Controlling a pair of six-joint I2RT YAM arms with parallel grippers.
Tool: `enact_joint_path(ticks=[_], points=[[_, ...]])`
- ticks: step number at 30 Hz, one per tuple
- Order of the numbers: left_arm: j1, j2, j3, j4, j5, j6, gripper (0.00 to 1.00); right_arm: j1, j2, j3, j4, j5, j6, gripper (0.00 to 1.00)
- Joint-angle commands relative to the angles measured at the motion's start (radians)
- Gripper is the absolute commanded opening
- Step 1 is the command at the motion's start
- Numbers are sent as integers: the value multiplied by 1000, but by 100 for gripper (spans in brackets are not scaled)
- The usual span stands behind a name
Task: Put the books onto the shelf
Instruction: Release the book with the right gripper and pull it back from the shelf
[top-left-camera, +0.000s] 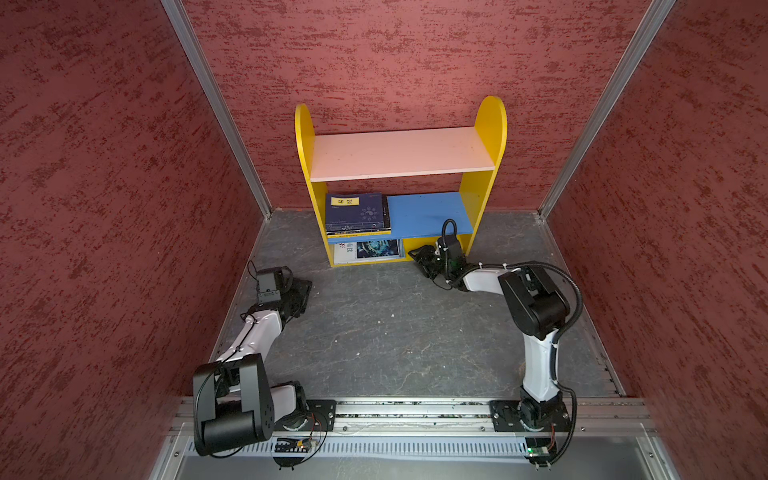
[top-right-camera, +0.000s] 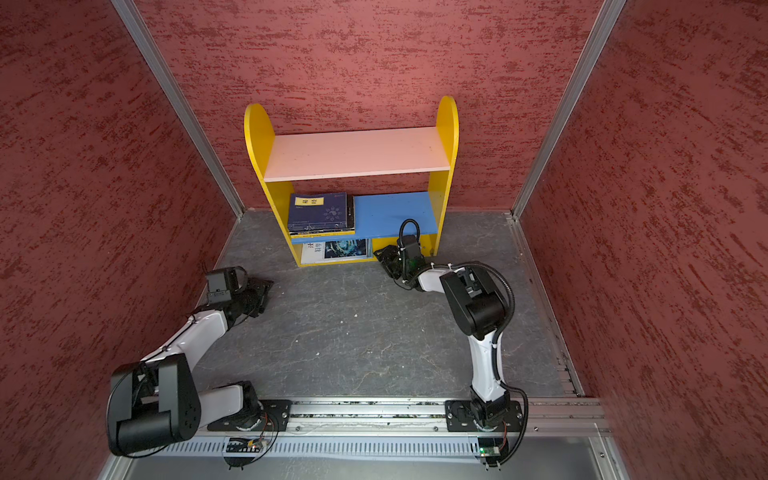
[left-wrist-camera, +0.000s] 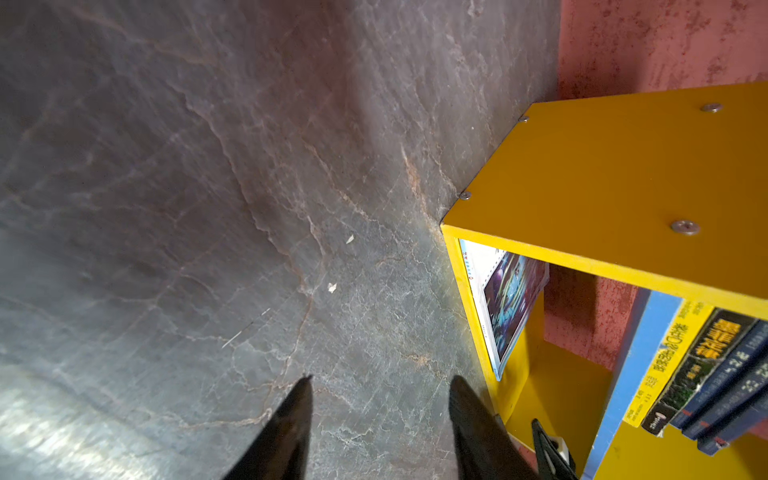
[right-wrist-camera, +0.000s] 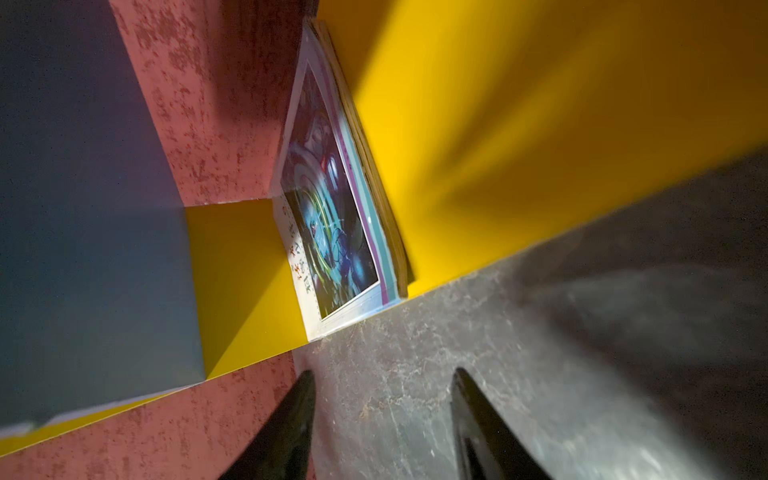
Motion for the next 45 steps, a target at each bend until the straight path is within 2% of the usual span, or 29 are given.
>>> enact_joint_path(ticks=[1,7,9,11,13,16,19,22,25,28,30,32,37,41,45], points=[[10,-63,-6,67,28,73,64,-4,-146,-102,4,152,-58,65],[49,-181,43,30,35,246,87,-12,-421,-239,-144,424,-186,82],[62,-199,74,-7,13,308,99,-16,-500,-245,-240,546,-244,89],[67,-209,103,-27,-38,362,99,-23,-572,-235,-347,669,-311,98],[55,-229,111,6,-124,446,99,-32,-623,-222,-437,780,-374,99],[38,-264,62,157,-261,587,100,-51,-680,-219,-543,905,-424,99],[32,-271,-34,355,-338,729,100,-70,-735,-247,-611,1017,-418,99],[25,-246,-126,517,-347,841,99,-73,-796,-309,-633,1163,-410,99],[23,-204,-150,514,-361,874,99,-77,-875,-387,-616,1272,-395,99],[20,-173,-205,571,-321,860,99,-85,-972,-497,-523,1325,-431,99],[9,-145,-268,704,-309,825,99,-94,-1047,-549,-474,1317,-487,99],[-4,-100,-299,767,-313,823,99,-104,-1107,-574,-485,1310,-485,99],[-28,8,-318,920,-376,850,99,-112,-1200,-596,-605,1289,-453,99],[-27,91,-252,905,-303,847,99,-113,-1242,-581,-725,1259,-457,99],[-116,181,-285,1085,-384,900,99,-113,-1284,-569,-840,1247,-429,99]])
